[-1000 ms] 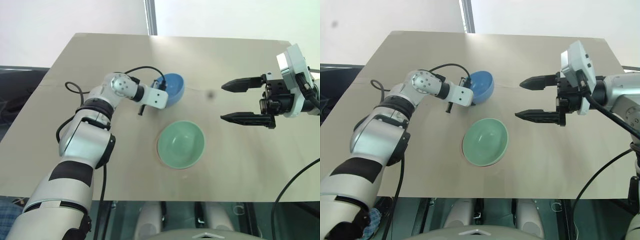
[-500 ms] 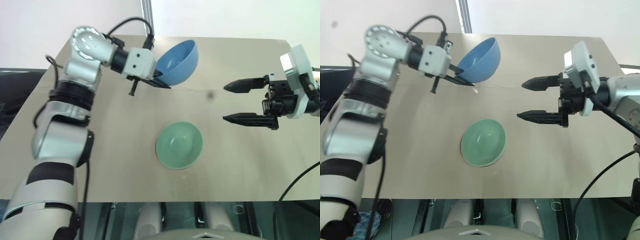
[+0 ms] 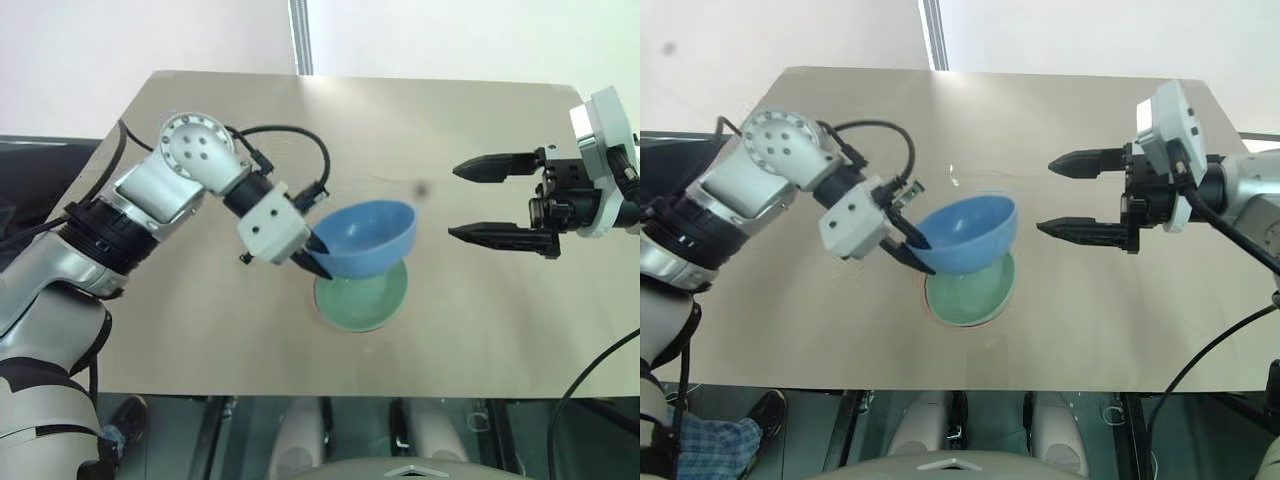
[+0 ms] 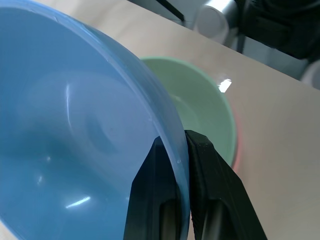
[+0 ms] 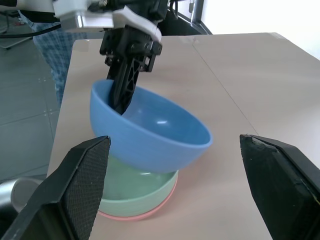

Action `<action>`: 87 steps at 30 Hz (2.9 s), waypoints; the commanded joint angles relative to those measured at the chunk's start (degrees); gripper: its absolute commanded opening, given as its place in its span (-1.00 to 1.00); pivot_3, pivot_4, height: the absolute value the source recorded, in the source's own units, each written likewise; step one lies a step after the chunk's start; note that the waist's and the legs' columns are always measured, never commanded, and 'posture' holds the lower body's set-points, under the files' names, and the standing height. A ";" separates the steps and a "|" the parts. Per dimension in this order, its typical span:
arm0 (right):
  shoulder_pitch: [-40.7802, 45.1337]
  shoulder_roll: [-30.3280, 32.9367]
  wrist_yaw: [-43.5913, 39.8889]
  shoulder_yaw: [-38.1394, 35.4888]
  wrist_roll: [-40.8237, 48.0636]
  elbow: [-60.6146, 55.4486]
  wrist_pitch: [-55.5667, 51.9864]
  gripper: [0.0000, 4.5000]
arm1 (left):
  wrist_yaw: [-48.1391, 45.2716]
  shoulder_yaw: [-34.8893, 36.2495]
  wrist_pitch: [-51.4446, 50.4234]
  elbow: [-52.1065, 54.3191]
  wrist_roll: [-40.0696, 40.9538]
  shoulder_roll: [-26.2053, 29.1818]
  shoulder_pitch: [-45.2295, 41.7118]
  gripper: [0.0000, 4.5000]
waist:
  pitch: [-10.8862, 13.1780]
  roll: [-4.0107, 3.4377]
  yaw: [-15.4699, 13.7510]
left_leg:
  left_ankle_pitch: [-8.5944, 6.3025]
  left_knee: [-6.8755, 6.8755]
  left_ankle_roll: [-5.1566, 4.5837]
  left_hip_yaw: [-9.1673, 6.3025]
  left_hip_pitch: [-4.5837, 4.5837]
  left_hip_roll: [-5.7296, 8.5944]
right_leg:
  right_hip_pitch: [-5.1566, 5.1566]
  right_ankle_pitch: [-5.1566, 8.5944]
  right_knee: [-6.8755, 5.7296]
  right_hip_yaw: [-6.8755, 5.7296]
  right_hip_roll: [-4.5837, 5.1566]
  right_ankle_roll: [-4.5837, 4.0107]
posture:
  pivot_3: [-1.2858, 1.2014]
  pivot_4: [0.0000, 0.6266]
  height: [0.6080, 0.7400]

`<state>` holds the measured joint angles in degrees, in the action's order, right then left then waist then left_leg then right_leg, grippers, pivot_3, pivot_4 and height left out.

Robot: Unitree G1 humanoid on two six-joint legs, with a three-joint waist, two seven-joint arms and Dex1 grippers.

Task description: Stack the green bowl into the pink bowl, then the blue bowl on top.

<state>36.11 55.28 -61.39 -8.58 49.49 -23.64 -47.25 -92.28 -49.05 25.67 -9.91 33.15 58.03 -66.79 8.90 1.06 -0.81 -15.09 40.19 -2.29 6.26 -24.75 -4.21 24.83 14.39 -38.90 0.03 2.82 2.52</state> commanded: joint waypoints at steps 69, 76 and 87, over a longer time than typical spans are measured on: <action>-37.51 6.43 -17.51 -33.42 -8.98 19.78 19.35 1.00 | 13.45 96.67 -51.75 16.08 1.83 4.23 77.15 0.30 | -0.01 -0.01 0.22 | -0.05 -0.09 -0.03 -0.02 0.37 -0.07 | -0.30 0.15 0.07 -0.12 0.10 -0.20 | 0.03 -0.52 1.00; -43.92 6.85 -23.86 -34.78 -9.76 18.73 21.65 1.00 | 14.14 98.63 -51.87 16.98 2.23 3.01 79.14 0.30 | 0.00 -0.01 0.06 | -0.06 -0.48 -0.03 -0.13 1.03 -0.04 | -0.88 0.16 0.39 -0.09 0.26 -0.23 | 0.03 -0.52 1.00; -49.31 6.85 -26.42 -38.67 -9.63 15.61 21.96 1.00 | 11.44 98.71 -51.90 18.48 3.95 2.15 80.74 0.30 | -0.01 0.00 0.24 | -0.06 -0.99 -0.03 -0.13 1.11 -0.01 | -0.98 0.15 0.92 -0.07 0.20 -0.22 | 0.03 -0.52 1.00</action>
<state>-12.95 61.44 -87.16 -44.07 38.68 -6.54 -24.91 -79.92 47.08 -26.93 7.22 36.07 60.07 13.80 8.89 1.06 -0.57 -15.15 39.20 -2.32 6.14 -23.65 -4.22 23.85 14.54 -37.95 -0.04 3.03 2.30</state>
